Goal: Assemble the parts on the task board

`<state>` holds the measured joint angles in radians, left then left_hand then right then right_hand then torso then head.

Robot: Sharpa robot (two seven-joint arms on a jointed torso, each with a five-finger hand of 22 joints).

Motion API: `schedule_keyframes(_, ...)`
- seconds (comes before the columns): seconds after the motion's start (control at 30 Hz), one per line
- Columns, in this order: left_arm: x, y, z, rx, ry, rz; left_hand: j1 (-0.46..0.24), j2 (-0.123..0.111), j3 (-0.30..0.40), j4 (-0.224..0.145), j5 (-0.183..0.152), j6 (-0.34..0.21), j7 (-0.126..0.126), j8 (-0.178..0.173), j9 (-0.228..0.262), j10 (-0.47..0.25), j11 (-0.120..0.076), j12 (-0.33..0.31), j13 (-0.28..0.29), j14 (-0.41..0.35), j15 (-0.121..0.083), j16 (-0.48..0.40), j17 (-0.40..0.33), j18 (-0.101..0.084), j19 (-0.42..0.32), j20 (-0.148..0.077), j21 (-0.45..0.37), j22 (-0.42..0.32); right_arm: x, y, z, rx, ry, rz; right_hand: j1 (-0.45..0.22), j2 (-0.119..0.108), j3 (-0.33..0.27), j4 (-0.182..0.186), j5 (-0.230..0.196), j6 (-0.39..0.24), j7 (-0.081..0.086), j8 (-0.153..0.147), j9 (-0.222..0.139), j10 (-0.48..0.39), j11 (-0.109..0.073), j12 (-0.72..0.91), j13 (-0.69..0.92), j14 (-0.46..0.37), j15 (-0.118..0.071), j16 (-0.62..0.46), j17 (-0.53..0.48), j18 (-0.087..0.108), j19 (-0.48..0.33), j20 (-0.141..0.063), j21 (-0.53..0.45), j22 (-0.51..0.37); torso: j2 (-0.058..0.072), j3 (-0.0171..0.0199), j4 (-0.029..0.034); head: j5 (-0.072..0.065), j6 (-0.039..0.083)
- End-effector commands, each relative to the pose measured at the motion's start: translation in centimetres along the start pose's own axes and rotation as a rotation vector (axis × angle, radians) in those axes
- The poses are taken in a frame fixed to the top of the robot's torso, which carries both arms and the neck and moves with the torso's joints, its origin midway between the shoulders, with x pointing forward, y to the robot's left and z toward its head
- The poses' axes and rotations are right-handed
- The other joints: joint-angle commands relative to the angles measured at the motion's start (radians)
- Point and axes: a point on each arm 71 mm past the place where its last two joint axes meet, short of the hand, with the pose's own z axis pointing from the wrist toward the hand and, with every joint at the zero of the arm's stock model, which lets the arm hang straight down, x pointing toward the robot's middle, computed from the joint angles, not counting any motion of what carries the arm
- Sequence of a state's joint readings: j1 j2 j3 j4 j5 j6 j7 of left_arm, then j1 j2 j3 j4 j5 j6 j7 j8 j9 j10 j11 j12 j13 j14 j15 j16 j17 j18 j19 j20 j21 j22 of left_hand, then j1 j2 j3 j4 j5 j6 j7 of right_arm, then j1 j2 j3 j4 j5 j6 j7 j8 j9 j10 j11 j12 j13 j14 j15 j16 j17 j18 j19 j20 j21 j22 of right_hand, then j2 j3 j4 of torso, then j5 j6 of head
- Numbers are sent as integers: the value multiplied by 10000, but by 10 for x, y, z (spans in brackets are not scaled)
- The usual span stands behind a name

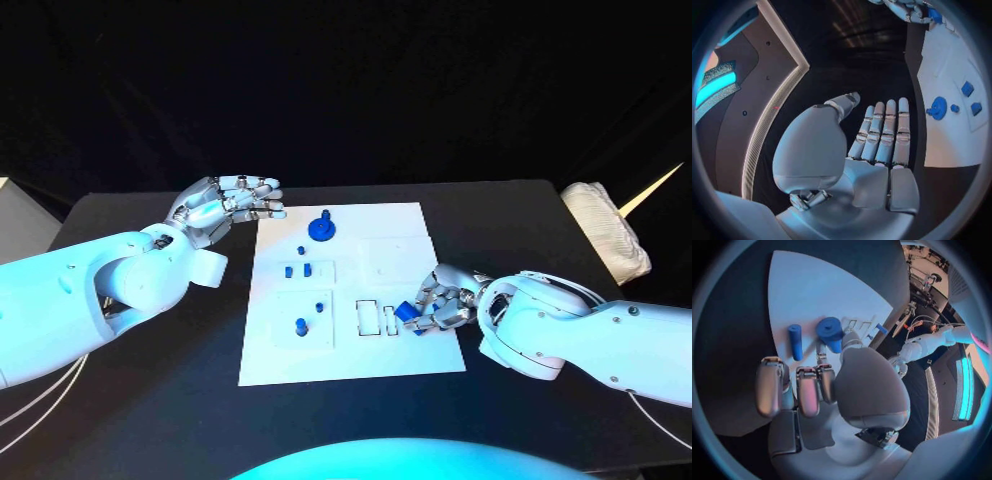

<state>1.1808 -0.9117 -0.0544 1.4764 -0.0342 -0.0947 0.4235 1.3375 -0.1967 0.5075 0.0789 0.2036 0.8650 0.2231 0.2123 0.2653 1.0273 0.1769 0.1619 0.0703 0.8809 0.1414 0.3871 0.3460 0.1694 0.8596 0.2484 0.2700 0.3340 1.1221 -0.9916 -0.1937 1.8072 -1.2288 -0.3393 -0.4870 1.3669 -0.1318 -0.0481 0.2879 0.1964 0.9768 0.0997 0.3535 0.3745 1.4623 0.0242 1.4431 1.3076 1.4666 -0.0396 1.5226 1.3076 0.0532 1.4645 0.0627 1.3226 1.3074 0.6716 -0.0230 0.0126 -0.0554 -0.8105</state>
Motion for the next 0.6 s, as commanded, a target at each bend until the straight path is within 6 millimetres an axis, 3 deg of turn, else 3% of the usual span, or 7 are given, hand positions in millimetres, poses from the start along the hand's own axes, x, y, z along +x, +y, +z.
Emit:
schedule_keyframes(0.03,1,0,0,55,53,-218,-67,12,-32,16,4,-42,63,40,-11,-59,-1,28,8,-49,-4,-44,8,96,88,6,-69,-13,9,-8,0,579,226,158,140,148,135,19,340,169,-29,50,-98,138,-62,23,1089,774,-106,35,1367,-114,556,-83,99,2071,6,5,0,-2,25)
schedule_keyframes(0.17,1,0,0,59,30,-217,-60,15,-30,12,8,-35,59,49,-9,-54,-5,38,11,-43,-7,-38,12,98,95,5,-71,-15,8,-7,0,579,29,663,131,181,316,19,917,338,-105,84,-146,197,-130,54,1175,783,-161,45,1408,-129,581,-129,190,2097,6,7,5,-3,19)
schedule_keyframes(0.37,0,0,0,49,7,-211,-60,15,-30,12,8,-35,59,49,-9,-54,-5,38,11,-43,-7,-38,12,98,95,5,-71,-15,6,-4,-2,370,-400,1145,193,199,568,13,1386,471,-173,92,-203,206,-195,19,1186,788,-217,49,1432,-135,592,-178,226,2107,10,14,-6,-1,35)
schedule_keyframes(0.6,-1,1,0,-105,59,-234,-66,9,-40,13,10,-41,65,54,-12,-61,-4,47,13,-43,-9,-35,14,99,103,5,-76,-19,0,3,-6,-50,-1106,1578,200,200,681,14,1537,495,-184,81,-230,175,-207,-42,1141,777,-229,28,1385,-134,590,-192,218,2105,22,32,-7,23,38)
